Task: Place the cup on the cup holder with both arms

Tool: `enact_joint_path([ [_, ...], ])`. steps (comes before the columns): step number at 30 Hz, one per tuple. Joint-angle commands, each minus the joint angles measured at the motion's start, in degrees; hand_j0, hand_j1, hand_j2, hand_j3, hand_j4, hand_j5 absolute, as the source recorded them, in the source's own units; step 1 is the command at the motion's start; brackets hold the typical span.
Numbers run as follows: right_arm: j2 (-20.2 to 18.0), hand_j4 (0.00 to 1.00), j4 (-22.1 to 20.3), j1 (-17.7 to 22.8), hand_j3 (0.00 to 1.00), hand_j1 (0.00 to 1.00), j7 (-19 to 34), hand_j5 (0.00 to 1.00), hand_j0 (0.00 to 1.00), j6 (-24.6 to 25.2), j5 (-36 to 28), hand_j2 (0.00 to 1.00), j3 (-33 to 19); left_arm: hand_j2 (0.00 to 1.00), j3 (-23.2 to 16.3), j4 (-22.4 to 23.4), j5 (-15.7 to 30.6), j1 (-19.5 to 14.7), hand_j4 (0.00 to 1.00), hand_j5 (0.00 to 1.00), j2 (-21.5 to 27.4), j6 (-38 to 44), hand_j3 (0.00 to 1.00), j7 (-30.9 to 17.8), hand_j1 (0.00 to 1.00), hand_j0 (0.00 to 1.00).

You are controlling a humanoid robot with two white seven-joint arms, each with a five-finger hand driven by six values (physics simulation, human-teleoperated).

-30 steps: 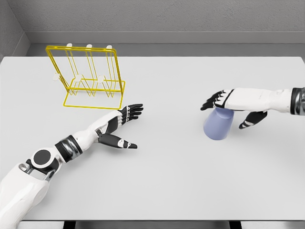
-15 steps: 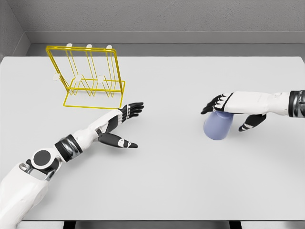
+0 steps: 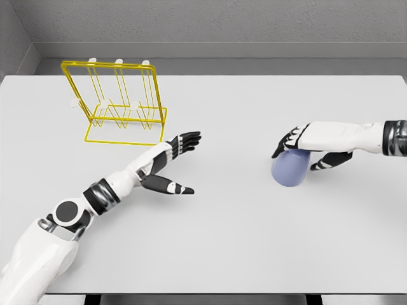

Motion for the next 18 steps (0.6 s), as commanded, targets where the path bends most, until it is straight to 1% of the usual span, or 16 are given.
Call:
enact_joint_path([
  [1, 0.0, 0.72, 0.1, 0.0, 0.72, 0.72, 0.1, 0.72, 0.72, 0.0, 0.7, 0.72, 0.0, 1.0, 0.1, -0.1, 0.2, 0.0, 1.0, 1.0, -0.2, 0.0, 1.0, -0.1, 1.0, 1.0],
  [7, 0.3, 0.65, 0.1, 0.0, 0.65, 0.65, 0.2, 0.65, 0.65, 0.0, 0.8, 0.65, 0.0, 1.0, 0.1, -0.2, 0.2, 0.0, 1.0, 1.0, -0.2, -0.2, 1.0, -0.1, 1.0, 1.0],
  [10, 0.2, 0.64, 0.0, 0.0, 0.64, 0.64, 0.2, 0.64, 0.64, 0.0, 0.8, 0.64, 0.0, 1.0, 0.1, -0.2, 0.2, 0.0, 1.0, 1.0, -0.2, -0.2, 1.0, -0.1, 1.0, 1.0],
  [18, -0.3, 0.64, -0.5, -1.5, 0.64, 0.64, 0.1, 0.64, 0.64, 0.0, 0.8, 0.64, -0.2, 1.0, 0.4, 0.1, 0.2, 0.0, 1.0, 1.0, -0.3, -0.2, 1.0, 0.0, 1.0, 1.0],
])
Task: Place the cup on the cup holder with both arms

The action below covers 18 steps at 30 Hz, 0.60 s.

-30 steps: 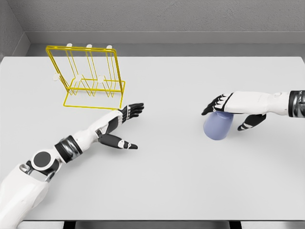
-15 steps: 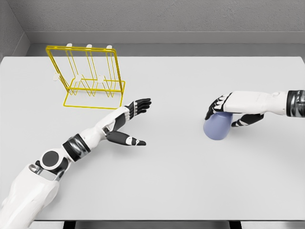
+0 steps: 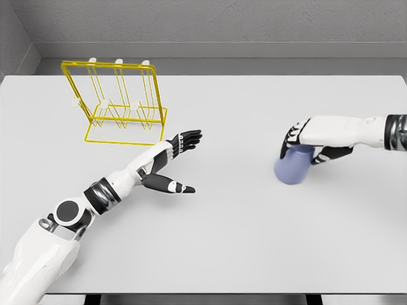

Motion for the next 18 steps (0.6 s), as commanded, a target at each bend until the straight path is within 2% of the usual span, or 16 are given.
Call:
enact_joint_path([
  [1, -0.2, 0.64, -0.2, 0.0, 0.64, 0.64, 0.0, 0.64, 0.64, 0.1, -0.4, 0.64, -0.1, 1.0, 0.1, 0.1, -0.3, 0.0, 1.0, 1.0, 0.0, 0.0, 1.0, 0.0, 1.0, 1.0],
  [9, -0.1, 0.64, -2.4, -1.8, 0.64, 0.64, 0.0, 0.64, 0.64, 0.1, -0.4, 0.64, -0.1, 1.0, 0.2, 0.0, -1.6, 0.0, 1.0, 1.0, -1.0, -0.1, 1.0, 0.0, 1.0, 1.0],
  [10, 0.1, 0.64, -2.8, -2.0, 0.64, 0.64, 0.0, 0.64, 0.64, 0.1, -0.4, 0.64, -0.1, 1.0, 0.2, 0.0, -3.5, 0.0, 1.0, 1.0, -1.0, 0.0, 1.0, 0.0, 1.0, 1.0],
  [18, 0.4, 0.63, -3.9, -2.1, 0.63, 0.63, 0.0, 0.63, 0.63, 0.1, -0.4, 0.63, -0.1, 1.0, 3.0, 0.1, -4.3, 0.2, 1.0, 1.0, -3.0, 0.3, 1.0, -2.4, 1.0, 1.0],
])
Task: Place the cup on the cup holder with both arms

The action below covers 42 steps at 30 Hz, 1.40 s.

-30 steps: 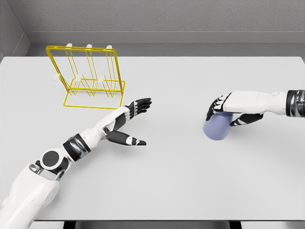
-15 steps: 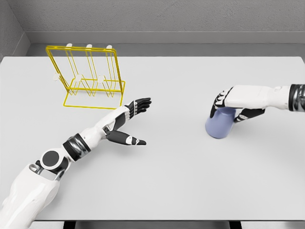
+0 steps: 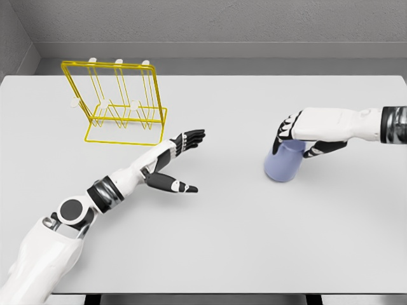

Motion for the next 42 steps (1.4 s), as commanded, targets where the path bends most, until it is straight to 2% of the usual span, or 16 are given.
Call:
enact_joint_path([
  [1, 0.0, 0.63, -0.5, 0.0, 0.63, 0.63, 0.0, 0.63, 0.63, 0.2, -0.4, 0.63, -0.1, 1.0, 0.5, 0.1, 0.2, 0.1, 1.0, 1.0, -0.5, 0.0, 1.0, -0.5, 1.0, 1.0],
  [22, 4.8, 0.62, -1.1, -2.3, 0.62, 0.62, 0.0, 0.62, 0.62, 0.2, -0.4, 0.62, 0.1, 1.0, 0.5, 0.2, 0.2, 0.1, 1.0, 1.0, -0.5, -0.1, 1.0, -0.4, 1.0, 1.0],
  [36, 9.0, 0.62, -1.1, -2.4, 0.62, 0.62, 0.0, 0.62, 0.62, 0.2, -0.4, 0.62, 0.2, 1.0, 0.6, 0.9, 0.2, 0.1, 1.0, 1.0, -0.6, -0.1, 1.0, -0.4, 1.0, 1.0],
  [42, 11.0, 0.62, -0.9, -3.5, 0.62, 0.62, 0.0, 0.62, 0.62, 0.2, -0.4, 0.62, 1.8, 1.0, 0.6, 0.8, 0.2, 0.2, 1.0, 1.0, -0.6, -0.2, 1.0, -0.4, 1.0, 1.0],
])
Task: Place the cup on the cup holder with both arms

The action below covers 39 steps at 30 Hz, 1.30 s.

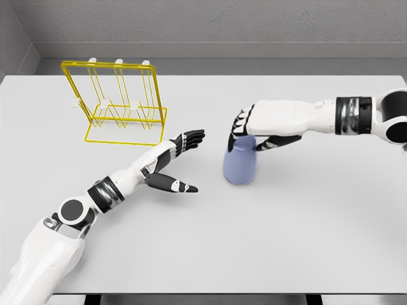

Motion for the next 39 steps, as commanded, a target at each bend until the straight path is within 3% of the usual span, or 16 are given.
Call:
enact_joint_path([
  [1, 1.1, 0.62, 0.1, 0.0, 0.62, 0.62, -0.1, 0.62, 0.62, 0.2, -0.4, 0.62, 0.9, 1.0, 0.0, 0.0, 0.4, 0.1, 1.0, 1.0, 0.0, 0.0, 1.0, 0.0, 1.0, 1.0],
  [6, 1.9, 0.62, 0.2, -0.1, 0.62, 0.62, -0.1, 0.62, 0.62, 0.2, -0.4, 0.62, 1.3, 1.0, 0.0, 0.0, 0.4, 0.0, 1.0, 1.0, 0.0, 0.0, 1.0, -0.1, 1.0, 1.0],
  [7, 1.7, 0.7, 0.2, -0.4, 0.7, 0.7, 0.0, 0.7, 0.7, 0.2, -0.4, 0.7, 1.2, 1.0, 0.0, 0.0, 0.4, 0.1, 1.0, 1.0, 0.0, 0.0, 1.0, 0.0, 1.0, 1.0],
  [8, 1.2, 1.0, 0.2, -0.4, 1.0, 1.0, -0.5, 1.0, 1.0, 0.2, -0.4, 1.0, 1.0, 1.0, 0.1, 0.0, 0.4, 0.1, 1.0, 1.0, 0.0, 0.0, 1.0, 0.0, 1.0, 1.0],
  [13, -5.2, 1.0, 0.3, -0.6, 1.0, 1.0, -0.6, 1.0, 1.0, 0.2, -0.5, 1.0, -2.8, 1.0, 0.1, 0.0, 0.4, 0.2, 1.0, 1.0, 0.0, 0.0, 1.0, 0.0, 1.0, 1.0],
  [15, -6.9, 1.0, 0.3, -0.5, 1.0, 1.0, -0.7, 1.0, 1.0, 0.2, -0.5, 1.0, -5.1, 1.0, 1.8, 0.0, 0.4, 1.4, 1.0, 1.0, -0.1, 0.0, 1.0, -0.1, 1.0, 1.0],
  [22, -10.1, 1.0, 0.3, -0.2, 1.0, 1.0, -0.5, 1.0, 1.0, 0.2, -0.4, 1.0, -7.2, 1.0, 1.9, -0.5, 0.4, 1.4, 1.0, 1.0, -1.4, 0.0, 1.0, -0.3, 1.0, 1.0],
  [27, -10.7, 1.0, 1.7, 0.1, 1.0, 1.0, -1.7, 1.0, 1.0, 0.2, -0.5, 1.0, -7.1, 1.0, 1.9, -0.4, 0.2, 1.6, 1.0, 1.0, -2.8, -0.1, 1.0, -0.3, 1.0, 1.0],
  [31, -10.6, 1.0, 7.8, 0.2, 1.0, 1.0, -1.7, 1.0, 1.0, 0.2, -0.5, 1.0, -7.1, 1.0, 1.9, -0.3, 0.2, 1.6, 1.0, 1.0, -2.9, -0.1, 1.0, -0.3, 1.0, 1.0],
  [36, -10.6, 1.0, 9.1, 1.6, 1.0, 1.0, -1.5, 1.0, 1.0, 0.2, -0.5, 1.0, -6.8, 1.0, 2.0, -0.2, 0.1, 1.6, 1.0, 1.0, -3.9, 0.0, 1.0, -0.3, 1.0, 1.0],
  [39, -10.5, 1.0, 10.7, 2.0, 1.0, 1.0, -1.5, 1.0, 1.0, 0.2, -0.5, 1.0, -6.8, 1.0, 2.0, -0.3, -4.0, 1.6, 1.0, 1.0, -4.0, -0.7, 1.0, -0.2, 1.0, 1.0],
])
